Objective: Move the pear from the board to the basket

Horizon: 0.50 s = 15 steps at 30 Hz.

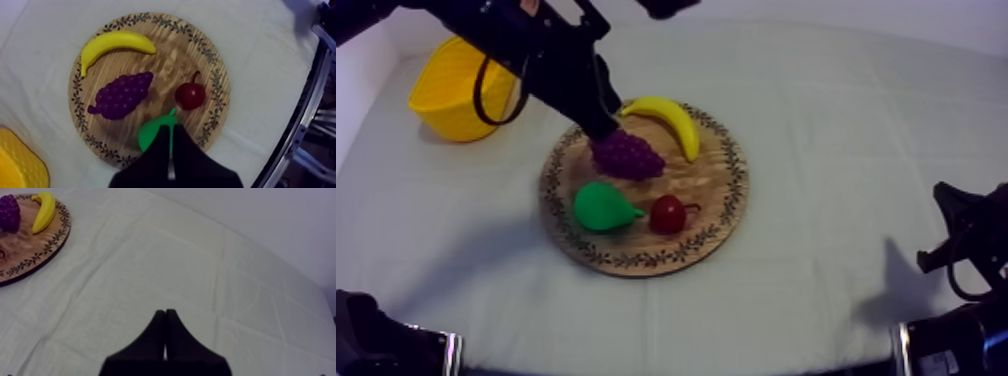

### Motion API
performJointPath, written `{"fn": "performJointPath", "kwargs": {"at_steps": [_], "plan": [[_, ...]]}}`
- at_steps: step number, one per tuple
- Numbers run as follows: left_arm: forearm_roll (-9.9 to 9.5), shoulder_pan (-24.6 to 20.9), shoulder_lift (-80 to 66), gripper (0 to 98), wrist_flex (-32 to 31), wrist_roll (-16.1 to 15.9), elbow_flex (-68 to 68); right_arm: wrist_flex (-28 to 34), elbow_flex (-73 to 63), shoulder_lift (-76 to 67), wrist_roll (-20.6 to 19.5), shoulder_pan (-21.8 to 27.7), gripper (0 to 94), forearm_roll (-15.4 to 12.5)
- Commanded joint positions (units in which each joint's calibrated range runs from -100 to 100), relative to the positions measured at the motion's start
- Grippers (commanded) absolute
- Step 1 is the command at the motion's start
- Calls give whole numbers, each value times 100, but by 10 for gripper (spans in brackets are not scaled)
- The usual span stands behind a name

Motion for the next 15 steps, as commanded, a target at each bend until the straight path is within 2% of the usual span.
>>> {"fn": "performJointPath", "kwargs": {"at_steps": [1, 5, 9, 12, 15], "plan": [[-7, 12, 20, 0, 178, -519, -19, 2, -2, -3, 0, -2, 4, 0], [11, 38, 70, 0, 601, -1061, -73, 2, -2, -3, 0, -2, 4, 0], [27, 13, 124, 0, 1125, -1452, -200, 2, -2, -3, 0, -2, 4, 0], [34, -56, 149, 0, 1378, -1666, -271, 2, -2, -3, 0, -2, 4, 0], [47, -90, 167, 0, 1460, -1742, -283, 2, -2, -3, 0, -2, 4, 0]]}}
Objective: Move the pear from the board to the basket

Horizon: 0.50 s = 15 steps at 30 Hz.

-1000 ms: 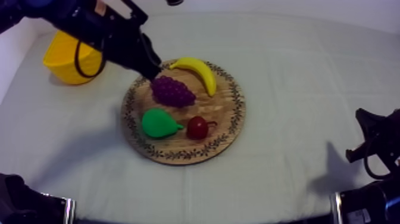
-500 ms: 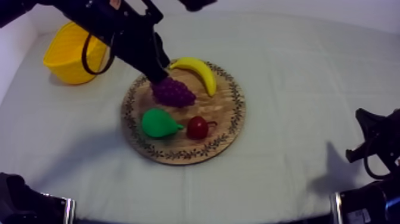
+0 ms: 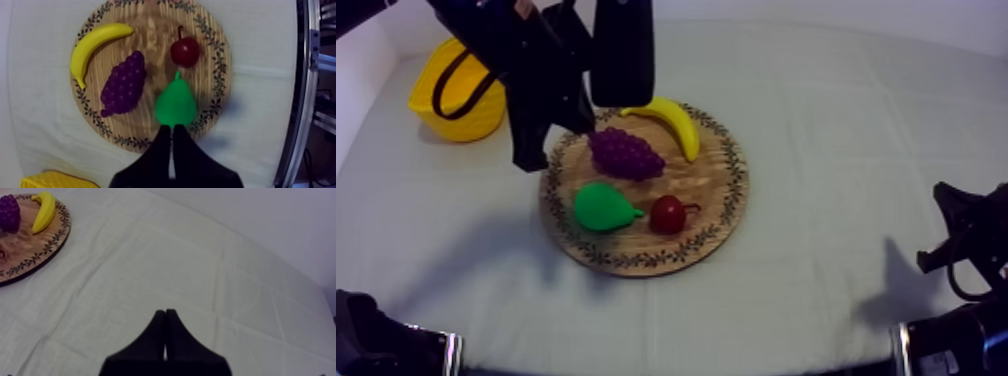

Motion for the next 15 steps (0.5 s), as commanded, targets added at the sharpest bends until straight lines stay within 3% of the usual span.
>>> {"fn": "performJointPath", "kwargs": {"at_steps": [1, 8, 15], "plan": [[6, -8, 3, 0, 31, -94, 18, 2, -2, -3, 1, -2, 4, 0], [-52, 63, 37, 0, -208, 209, 241, 2, -2, -3, 1, -2, 4, 0], [-270, 180, 97, 4, -540, 567, 419, 2, -2, -3, 1, -2, 4, 0]]}}
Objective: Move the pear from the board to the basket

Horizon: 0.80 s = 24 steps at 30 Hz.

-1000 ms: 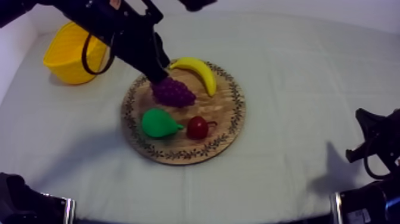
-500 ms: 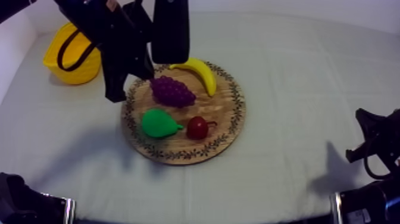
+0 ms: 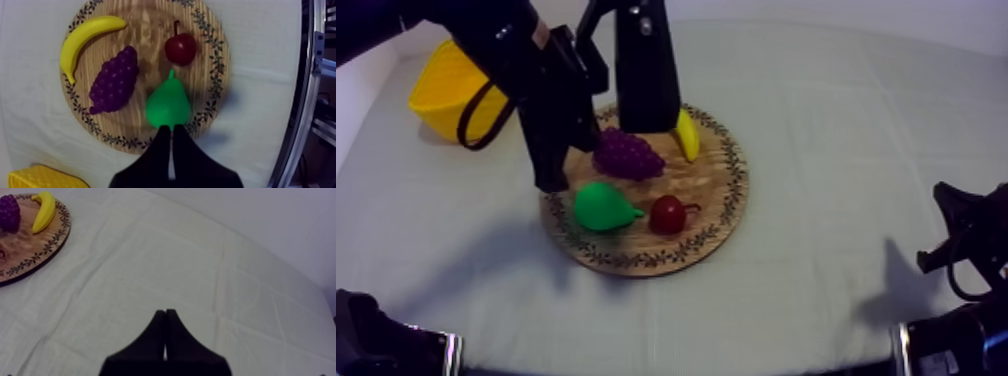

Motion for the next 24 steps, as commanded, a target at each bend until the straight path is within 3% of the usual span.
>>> {"fn": "performJointPath", "kwargs": {"at_steps": [1, 5, 18, 21, 24], "plan": [[-53, 14, 10, 7, -67, 173, 8, 2, -2, -3, 1, -2, 4, 0], [-90, 25, 26, 72, -44, 303, -15, 2, -2, -3, 1, -2, 4, 0], [-110, -50, -20, 420, 56, 439, -55, 2, -2, -3, 1, -2, 4, 0], [-105, -55, -27, 539, 61, 446, -77, 2, -2, -3, 1, -2, 4, 0], [-98, -53, -16, 730, 108, 425, -59, 2, -2, -3, 1, -2, 4, 0]]}}
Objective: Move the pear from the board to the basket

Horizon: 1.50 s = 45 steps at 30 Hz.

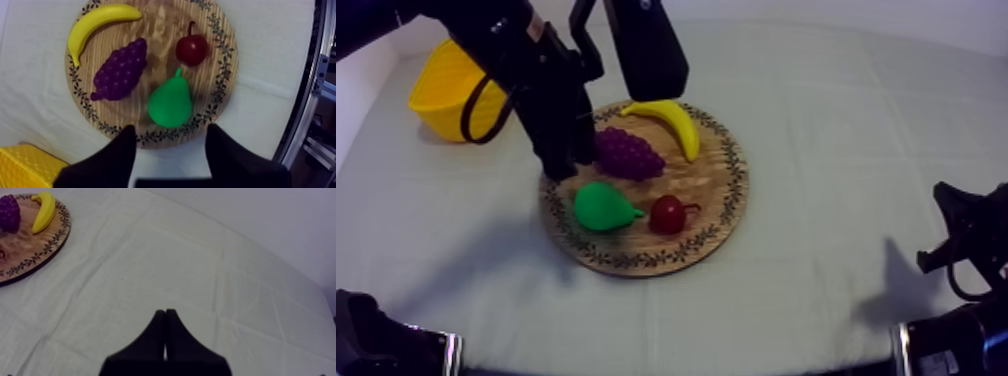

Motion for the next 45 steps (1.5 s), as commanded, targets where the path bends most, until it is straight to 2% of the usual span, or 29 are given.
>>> {"fn": "performJointPath", "kwargs": {"at_steps": [1, 5, 10, 24, 34, 45], "plan": [[1, 1, 18, 772, 34, -7, 9, 2, -2, -3, 1, -2, 4, 0], [1, 10, 59, 902, 87, -38, 25, 2, -2, -3, 1, -2, 4, 0], [-10, 16, 100, 953, 108, -57, 62, 2, -2, -3, 1, -2, 4, 0], [-55, -48, 530, 965, -285, -28, 590, 2, -2, -3, 1, -2, 4, 0], [-91, -39, 1064, 968, -817, -19, 1003, 2, -2, -3, 1, -2, 4, 0], [-98, -82, 1768, 966, -1139, 11, 1029, 2, -2, -3, 1, -2, 4, 0]]}}
